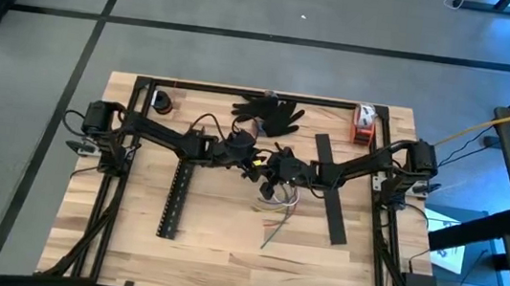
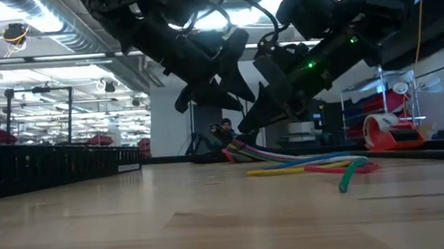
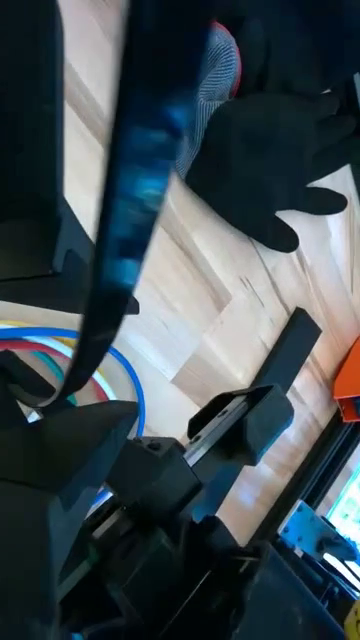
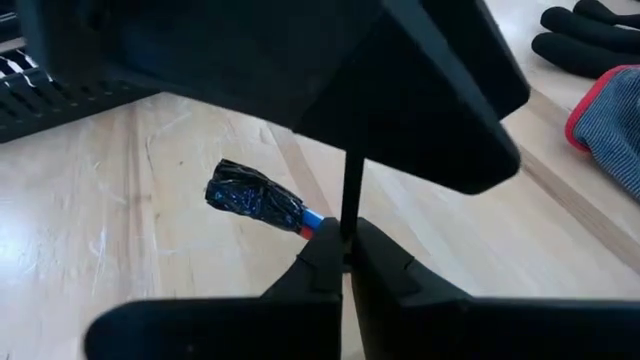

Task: Ziptie cables
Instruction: Wrap the cable wires together using the black zip tie

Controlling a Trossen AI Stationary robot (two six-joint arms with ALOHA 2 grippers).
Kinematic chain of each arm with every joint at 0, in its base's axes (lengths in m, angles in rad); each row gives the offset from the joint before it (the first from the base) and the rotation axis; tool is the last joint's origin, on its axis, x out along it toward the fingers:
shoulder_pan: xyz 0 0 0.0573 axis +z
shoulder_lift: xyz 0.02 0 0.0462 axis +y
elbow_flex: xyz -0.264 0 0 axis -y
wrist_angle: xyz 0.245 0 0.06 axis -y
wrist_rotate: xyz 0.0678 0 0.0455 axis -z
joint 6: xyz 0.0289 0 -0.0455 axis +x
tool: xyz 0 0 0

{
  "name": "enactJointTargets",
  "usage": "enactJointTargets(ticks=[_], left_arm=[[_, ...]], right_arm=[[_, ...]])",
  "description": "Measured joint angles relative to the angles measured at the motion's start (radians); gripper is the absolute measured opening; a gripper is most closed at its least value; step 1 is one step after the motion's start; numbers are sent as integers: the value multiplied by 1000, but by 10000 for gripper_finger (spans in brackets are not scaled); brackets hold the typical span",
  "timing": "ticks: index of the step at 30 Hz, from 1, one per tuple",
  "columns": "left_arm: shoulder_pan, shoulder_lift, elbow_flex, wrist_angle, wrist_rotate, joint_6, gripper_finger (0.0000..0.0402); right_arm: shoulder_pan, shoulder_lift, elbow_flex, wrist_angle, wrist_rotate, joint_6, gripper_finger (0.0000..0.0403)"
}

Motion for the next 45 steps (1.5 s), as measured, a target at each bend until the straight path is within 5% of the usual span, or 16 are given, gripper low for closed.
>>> enactJointTargets(ticks=[45], left_arm=[[-19,-2,-2,-42,5,-13,143]], right_arm=[[0,1,0,38,-1,30,6]])
